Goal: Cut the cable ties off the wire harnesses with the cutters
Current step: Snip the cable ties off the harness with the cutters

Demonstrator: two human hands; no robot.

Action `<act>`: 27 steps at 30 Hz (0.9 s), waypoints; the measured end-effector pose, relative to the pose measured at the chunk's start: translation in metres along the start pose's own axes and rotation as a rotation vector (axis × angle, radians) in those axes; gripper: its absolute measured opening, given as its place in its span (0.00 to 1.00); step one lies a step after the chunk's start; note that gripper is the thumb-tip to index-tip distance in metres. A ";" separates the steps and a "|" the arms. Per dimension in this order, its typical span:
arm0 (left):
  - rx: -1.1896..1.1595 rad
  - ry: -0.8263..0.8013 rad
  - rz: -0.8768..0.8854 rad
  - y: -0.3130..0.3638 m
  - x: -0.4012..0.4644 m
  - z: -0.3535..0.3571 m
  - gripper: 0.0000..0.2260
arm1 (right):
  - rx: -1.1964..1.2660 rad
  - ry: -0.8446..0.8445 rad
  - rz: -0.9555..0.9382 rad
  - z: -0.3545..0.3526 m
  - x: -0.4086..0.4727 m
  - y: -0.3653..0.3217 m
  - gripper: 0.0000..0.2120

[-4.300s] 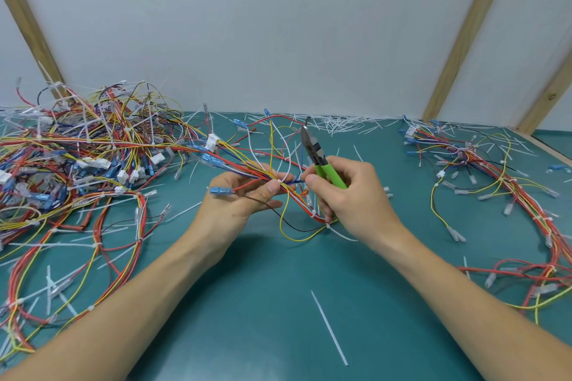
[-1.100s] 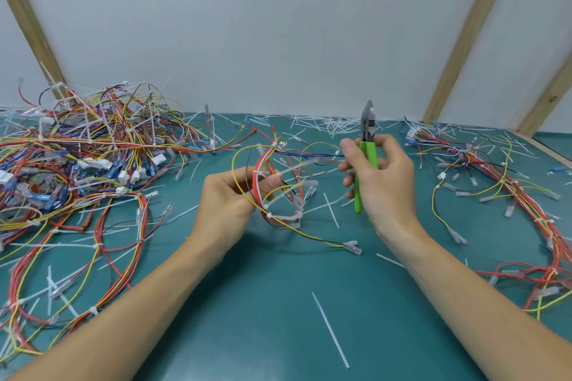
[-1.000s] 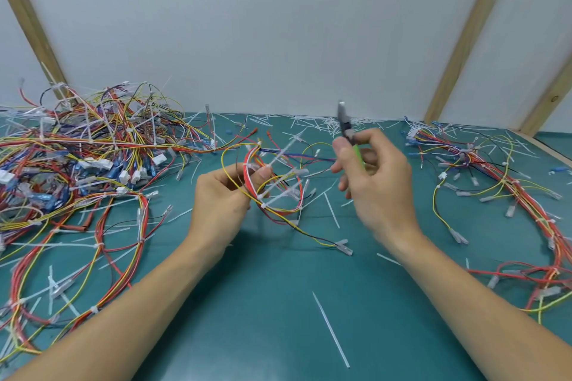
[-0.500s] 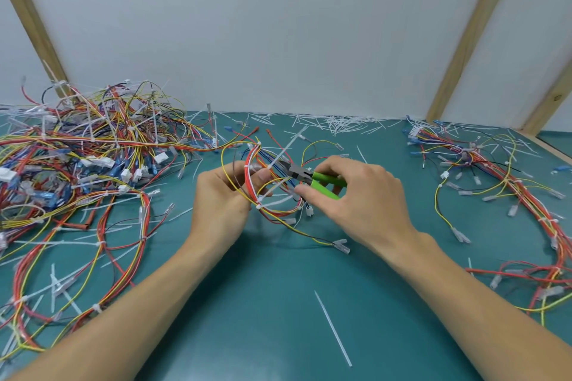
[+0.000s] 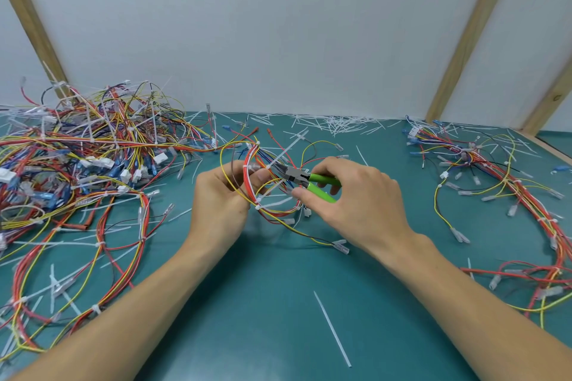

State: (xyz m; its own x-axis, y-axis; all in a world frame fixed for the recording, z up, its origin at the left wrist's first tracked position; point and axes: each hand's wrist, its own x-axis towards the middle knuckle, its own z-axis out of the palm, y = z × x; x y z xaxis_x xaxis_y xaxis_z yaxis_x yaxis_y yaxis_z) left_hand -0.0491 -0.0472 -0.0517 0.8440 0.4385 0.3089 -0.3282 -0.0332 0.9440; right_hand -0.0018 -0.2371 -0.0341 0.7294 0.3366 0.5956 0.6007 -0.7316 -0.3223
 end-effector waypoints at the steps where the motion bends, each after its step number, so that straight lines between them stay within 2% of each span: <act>1: 0.000 -0.005 0.001 0.000 0.000 0.000 0.04 | 0.005 -0.005 0.001 0.000 0.000 0.000 0.21; 5: 0.042 -0.040 0.029 0.000 -0.001 0.000 0.01 | 0.031 -0.021 0.008 0.002 0.000 0.002 0.20; 22: 0.148 -0.067 0.051 -0.003 -0.004 -0.002 0.03 | -0.006 -0.108 0.022 0.002 0.002 0.005 0.24; 27: 0.161 -0.082 0.051 -0.001 -0.005 -0.002 0.02 | 0.033 -0.143 0.028 0.000 0.003 0.002 0.31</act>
State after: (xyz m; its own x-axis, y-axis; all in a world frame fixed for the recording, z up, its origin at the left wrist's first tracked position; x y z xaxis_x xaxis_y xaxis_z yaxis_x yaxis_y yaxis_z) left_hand -0.0536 -0.0477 -0.0549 0.8618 0.3583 0.3592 -0.3052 -0.1994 0.9312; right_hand 0.0015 -0.2381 -0.0329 0.7836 0.3989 0.4762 0.5883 -0.7229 -0.3624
